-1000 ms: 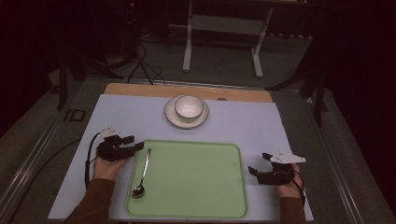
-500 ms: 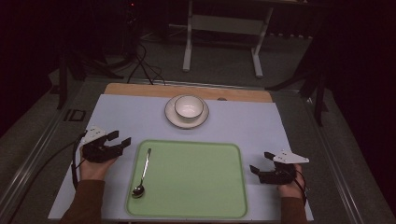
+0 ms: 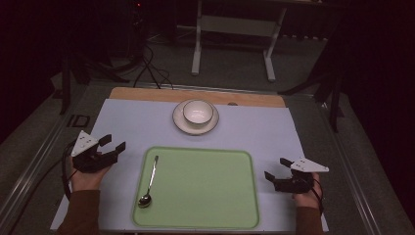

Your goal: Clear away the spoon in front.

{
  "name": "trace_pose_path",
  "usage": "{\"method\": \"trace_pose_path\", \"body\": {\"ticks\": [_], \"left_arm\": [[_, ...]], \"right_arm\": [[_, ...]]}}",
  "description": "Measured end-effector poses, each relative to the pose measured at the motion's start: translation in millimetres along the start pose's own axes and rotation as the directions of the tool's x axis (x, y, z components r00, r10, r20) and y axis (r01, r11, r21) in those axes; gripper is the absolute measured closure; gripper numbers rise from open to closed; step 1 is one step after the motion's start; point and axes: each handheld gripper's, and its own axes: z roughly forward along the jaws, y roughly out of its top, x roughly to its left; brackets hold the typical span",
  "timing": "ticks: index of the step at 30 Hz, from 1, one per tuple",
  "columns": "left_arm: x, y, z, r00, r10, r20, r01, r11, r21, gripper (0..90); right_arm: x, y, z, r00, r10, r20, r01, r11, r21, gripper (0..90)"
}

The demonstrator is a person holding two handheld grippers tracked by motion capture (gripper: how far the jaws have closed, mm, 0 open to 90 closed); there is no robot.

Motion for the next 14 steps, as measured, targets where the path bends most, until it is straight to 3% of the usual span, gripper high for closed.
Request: {"method": "trace_pose_path", "body": {"ticks": [14], "left_arm": [[14.4,-1.4,-11.8,0.9987,-0.023,-0.047,0.021,0.9993,-0.030,37.7]], "right_arm": [[-4.0,1.2,-11.6,0.9997,-0.003,0.025,0.005,0.997,-0.082,14.8]]}}
